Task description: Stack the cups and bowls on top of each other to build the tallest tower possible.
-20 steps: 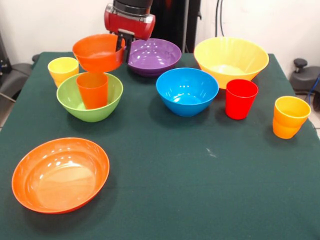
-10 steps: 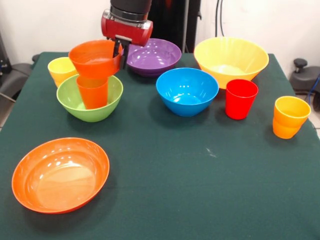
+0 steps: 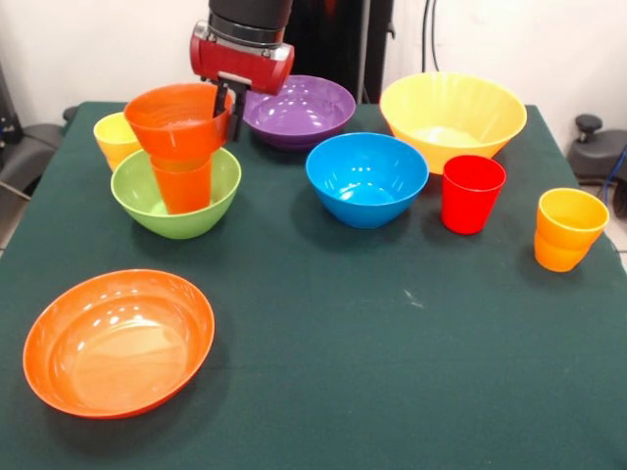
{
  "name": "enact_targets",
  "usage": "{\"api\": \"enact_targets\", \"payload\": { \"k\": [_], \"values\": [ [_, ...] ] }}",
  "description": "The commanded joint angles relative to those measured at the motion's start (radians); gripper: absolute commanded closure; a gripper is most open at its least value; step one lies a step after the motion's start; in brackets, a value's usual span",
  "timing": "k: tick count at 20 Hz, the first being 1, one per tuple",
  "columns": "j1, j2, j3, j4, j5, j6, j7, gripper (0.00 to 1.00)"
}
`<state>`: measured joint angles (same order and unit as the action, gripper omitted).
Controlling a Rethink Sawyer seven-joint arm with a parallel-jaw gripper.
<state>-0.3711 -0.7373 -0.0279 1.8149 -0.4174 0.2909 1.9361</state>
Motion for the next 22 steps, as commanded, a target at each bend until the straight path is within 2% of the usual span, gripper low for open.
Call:
{"api": "enact_targets", "payload": {
  "k": [1, 22],
  "values": [
    [-0.005, 0.051, 0.087, -0.059, -0.068, 0.056, -0.062, 1.0],
    [0.006, 0.079, 0.063, -0.058, -0.104, 0.027, -0.049, 1.0]
  ]
}}
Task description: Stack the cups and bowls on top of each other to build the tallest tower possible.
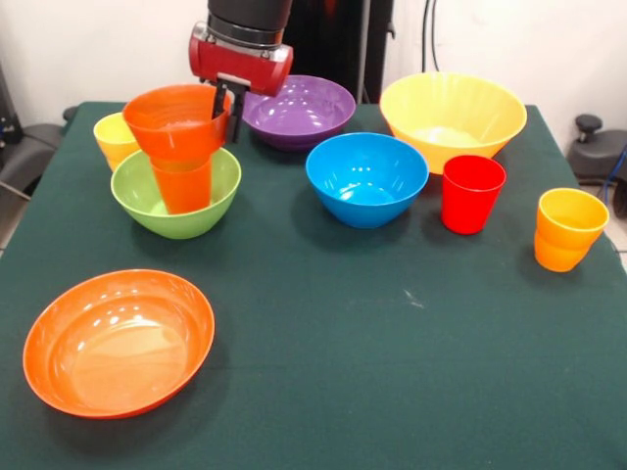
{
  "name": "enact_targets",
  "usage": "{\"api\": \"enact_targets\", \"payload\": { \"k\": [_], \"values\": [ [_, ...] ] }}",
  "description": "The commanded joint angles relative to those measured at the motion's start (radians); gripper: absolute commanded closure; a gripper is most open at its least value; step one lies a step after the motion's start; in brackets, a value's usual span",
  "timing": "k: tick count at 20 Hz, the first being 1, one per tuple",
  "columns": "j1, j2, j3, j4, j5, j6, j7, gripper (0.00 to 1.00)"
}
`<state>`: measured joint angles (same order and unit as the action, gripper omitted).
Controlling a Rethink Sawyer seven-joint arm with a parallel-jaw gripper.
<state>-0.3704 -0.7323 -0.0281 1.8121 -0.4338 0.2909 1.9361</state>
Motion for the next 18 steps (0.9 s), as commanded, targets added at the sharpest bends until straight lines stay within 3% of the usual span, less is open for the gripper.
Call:
{"api": "enact_targets", "payload": {
  "k": [1, 10, 18],
  "values": [
    [0.005, 0.076, 0.062, -0.056, -0.091, 0.023, -0.047, 1.0],
    [-0.002, 0.082, 0.064, -0.04, -0.107, 0.0, -0.031, 1.0],
    [0.031, 0.088, 0.021, -0.063, -0.118, 0.034, -0.036, 1.0]
  ]
}}
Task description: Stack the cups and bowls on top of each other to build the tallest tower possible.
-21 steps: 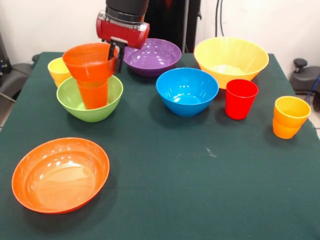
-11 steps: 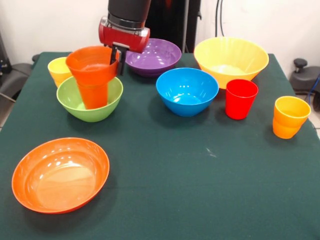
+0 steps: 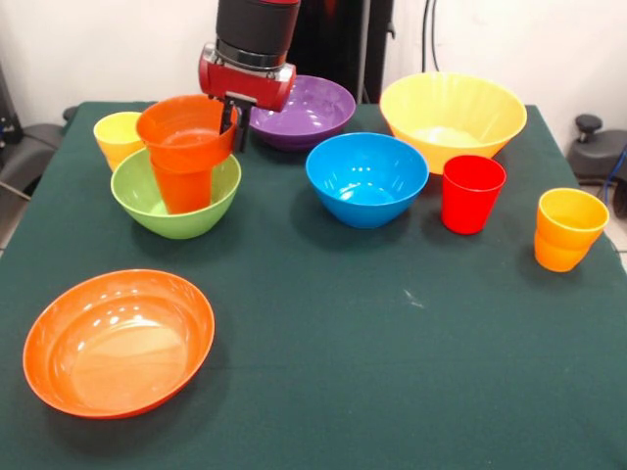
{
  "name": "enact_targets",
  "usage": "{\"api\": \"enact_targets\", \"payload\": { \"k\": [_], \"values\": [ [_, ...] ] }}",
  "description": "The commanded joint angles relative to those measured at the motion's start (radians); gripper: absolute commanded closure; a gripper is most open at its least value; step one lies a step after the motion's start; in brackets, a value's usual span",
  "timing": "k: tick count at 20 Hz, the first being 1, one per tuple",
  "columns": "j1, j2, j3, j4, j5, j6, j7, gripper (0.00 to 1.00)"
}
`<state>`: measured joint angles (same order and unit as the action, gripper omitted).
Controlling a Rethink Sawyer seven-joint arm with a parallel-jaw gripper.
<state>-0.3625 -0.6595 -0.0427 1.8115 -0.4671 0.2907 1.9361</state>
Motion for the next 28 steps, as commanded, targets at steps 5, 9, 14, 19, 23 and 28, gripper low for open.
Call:
{"api": "enact_targets", "payload": {
  "k": [5, 9, 14, 19, 23, 28],
  "values": [
    [0.024, 0.014, 0.034, -0.063, -0.083, 0.04, -0.04, 1.0],
    [0.033, 0.017, 0.024, -0.073, -0.084, 0.053, -0.043, 1.0],
    [0.037, 0.016, 0.019, -0.073, -0.083, 0.058, -0.047, 1.0],
    [0.035, 0.019, 0.019, -0.074, -0.084, 0.054, -0.051, 1.0],
    [0.037, 0.023, 0.014, -0.078, -0.088, 0.049, -0.048, 1.0],
    [0.038, 0.025, 0.008, -0.08, -0.095, 0.048, -0.049, 1.0]
  ]
}}
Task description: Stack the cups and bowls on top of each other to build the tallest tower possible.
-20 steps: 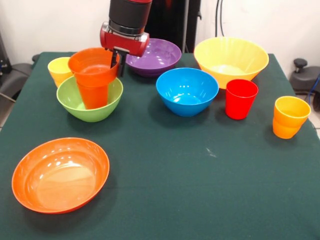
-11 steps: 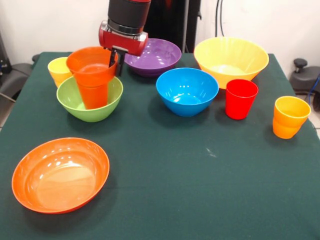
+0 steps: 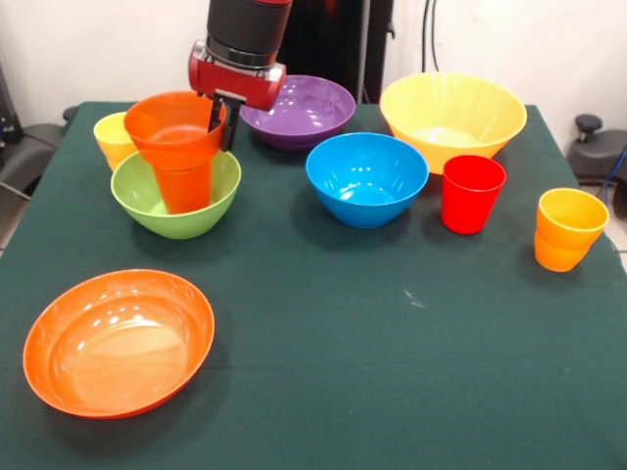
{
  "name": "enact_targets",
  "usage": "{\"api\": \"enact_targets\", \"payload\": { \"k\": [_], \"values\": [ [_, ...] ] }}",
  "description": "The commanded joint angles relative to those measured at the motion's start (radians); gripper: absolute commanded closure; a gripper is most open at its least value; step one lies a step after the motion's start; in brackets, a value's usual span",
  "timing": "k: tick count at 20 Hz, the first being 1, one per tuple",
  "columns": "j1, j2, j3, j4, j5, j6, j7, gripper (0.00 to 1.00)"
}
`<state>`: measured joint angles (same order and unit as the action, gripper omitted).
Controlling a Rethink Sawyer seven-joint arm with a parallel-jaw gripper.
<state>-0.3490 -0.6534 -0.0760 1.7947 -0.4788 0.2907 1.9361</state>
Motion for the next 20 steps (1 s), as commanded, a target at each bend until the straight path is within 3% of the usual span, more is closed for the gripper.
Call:
{"api": "enact_targets", "payload": {
  "k": [1, 6, 7, 11, 15, 20],
  "values": [
    [0.023, 0.019, 0.043, -0.063, -0.084, 0.048, -0.05, 1.0],
    [0.019, 0.018, 0.049, -0.06, -0.088, 0.049, -0.046, 1.0],
    [0.015, 0.016, 0.055, -0.058, -0.095, 0.044, -0.047, 0.0],
    [-0.011, 0.006, 0.086, -0.041, -0.099, 0.03, -0.066, 0.0],
    [-0.038, 0.005, 0.121, -0.043, -0.066, 0.116, -0.106, 0.0],
    [-0.037, -0.001, 0.13, -0.047, -0.065, 0.141, -0.11, 0.0]
  ]
}}
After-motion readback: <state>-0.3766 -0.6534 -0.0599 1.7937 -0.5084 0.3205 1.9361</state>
